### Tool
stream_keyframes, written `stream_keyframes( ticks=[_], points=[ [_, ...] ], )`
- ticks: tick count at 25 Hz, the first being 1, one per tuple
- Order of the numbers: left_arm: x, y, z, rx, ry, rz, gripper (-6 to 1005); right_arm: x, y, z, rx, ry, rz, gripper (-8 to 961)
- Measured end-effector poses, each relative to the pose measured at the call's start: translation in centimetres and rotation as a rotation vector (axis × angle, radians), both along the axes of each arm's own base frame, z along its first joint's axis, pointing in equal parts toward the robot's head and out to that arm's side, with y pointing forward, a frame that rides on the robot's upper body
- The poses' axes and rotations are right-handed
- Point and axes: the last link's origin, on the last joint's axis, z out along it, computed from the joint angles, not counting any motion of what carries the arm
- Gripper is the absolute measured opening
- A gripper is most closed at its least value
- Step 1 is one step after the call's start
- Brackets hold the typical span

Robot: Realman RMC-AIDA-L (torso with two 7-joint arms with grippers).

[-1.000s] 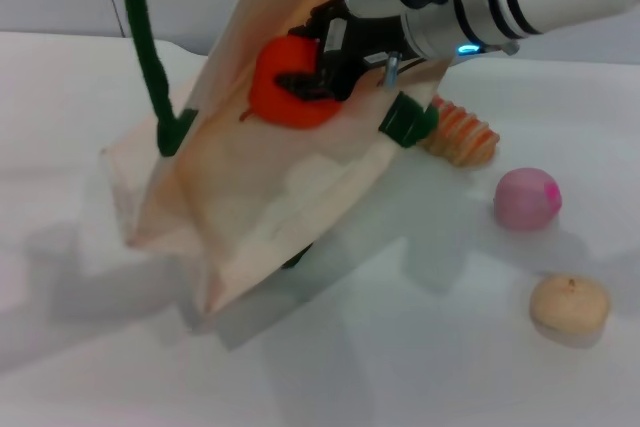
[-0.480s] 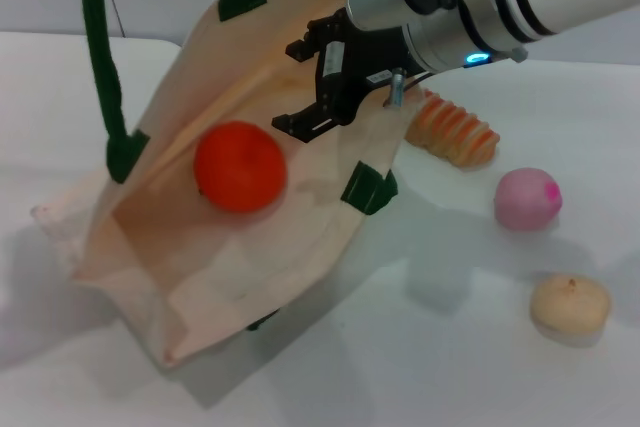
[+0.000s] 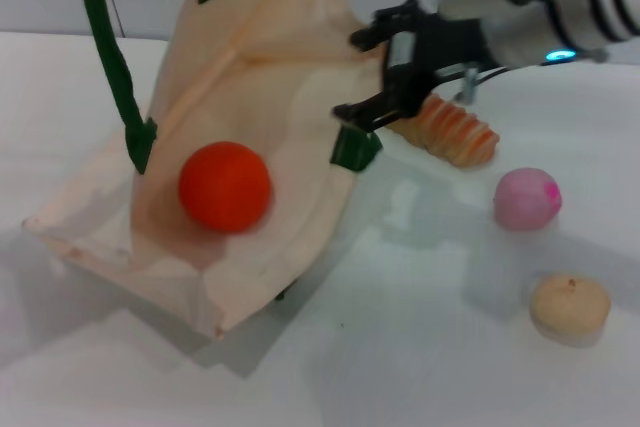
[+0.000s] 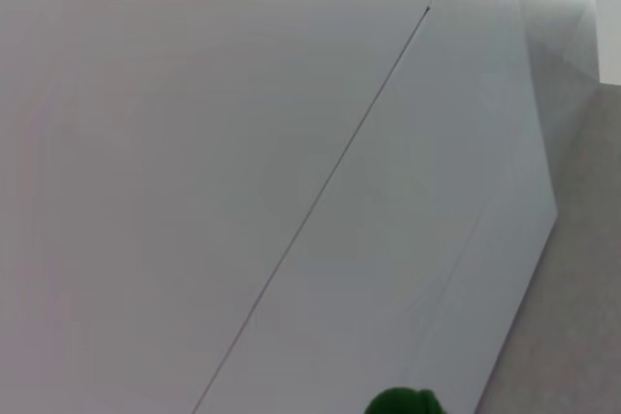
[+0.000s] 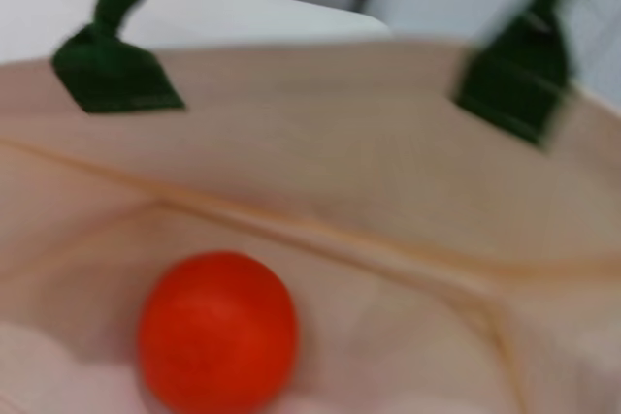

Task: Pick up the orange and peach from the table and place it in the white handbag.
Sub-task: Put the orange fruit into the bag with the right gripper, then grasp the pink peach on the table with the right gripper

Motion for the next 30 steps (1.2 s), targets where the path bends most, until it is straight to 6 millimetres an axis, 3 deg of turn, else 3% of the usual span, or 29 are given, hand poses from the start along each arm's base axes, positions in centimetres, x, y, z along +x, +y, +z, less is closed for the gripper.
stream_keyframes(
  ticks=[7,15,30],
  points=[
    [0.0,0.1,0.0,0.002,-0.002,0.005,120,5.1,2.1,3.3,0.143,-0.013,-0.16,887],
    [0.2,0.2,-0.1,-0.003,-0.001,0.0,120,10.2,2.4,3.0,0.144,-0.093,-0.318,886],
    [0.1,0.2,0.0,0.002,-0.003,0.0,119,13.6,1.0,1.2,0.051,-0.219,-0.406,882]
  ],
)
